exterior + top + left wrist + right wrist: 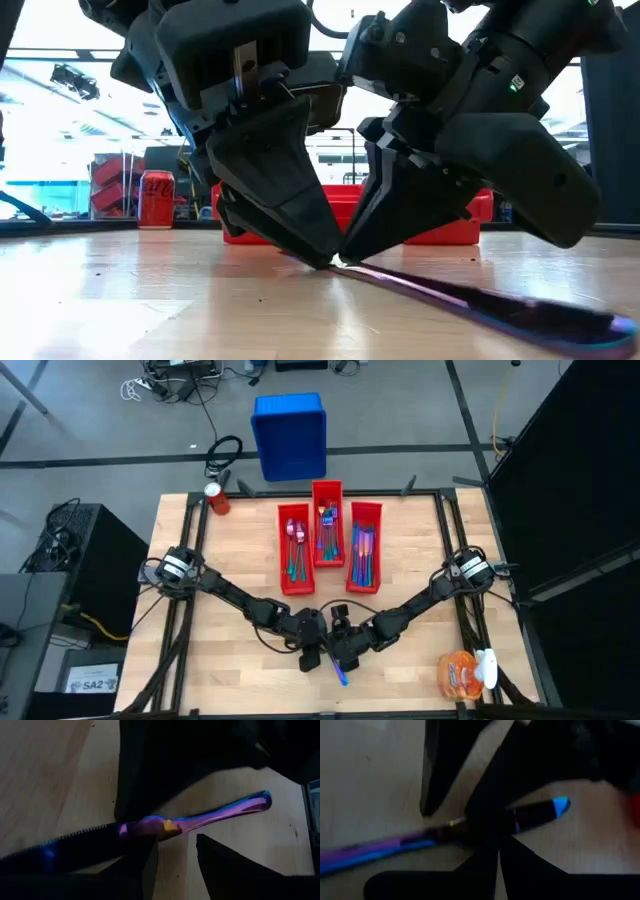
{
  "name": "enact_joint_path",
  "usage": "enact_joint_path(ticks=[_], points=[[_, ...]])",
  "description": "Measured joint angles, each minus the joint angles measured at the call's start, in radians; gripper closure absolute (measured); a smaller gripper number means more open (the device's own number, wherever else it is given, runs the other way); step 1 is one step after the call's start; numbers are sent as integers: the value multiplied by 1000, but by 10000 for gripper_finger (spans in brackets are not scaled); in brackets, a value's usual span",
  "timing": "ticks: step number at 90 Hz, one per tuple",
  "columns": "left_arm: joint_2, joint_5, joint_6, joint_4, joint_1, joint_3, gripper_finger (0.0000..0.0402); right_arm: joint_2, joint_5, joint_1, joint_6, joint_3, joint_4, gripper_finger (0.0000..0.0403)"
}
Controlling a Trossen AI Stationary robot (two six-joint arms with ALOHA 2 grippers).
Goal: Sort silverware
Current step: Put the iridescent knife into the right orange bin
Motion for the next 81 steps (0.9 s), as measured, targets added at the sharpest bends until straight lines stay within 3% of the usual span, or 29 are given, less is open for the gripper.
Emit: enact_joint_path(ticks=[31, 62, 81], points=[[1, -17, 8, -4, -1, 1, 279, -1, -13, -1, -21, 2, 48, 403], [1, -102, 8, -28, -1, 4, 279, -33, 46, 23, 119, 4, -156, 403], [-1, -141, 9, -56, -1, 5, 279, -34, -7, 20, 191, 6, -237, 403]])
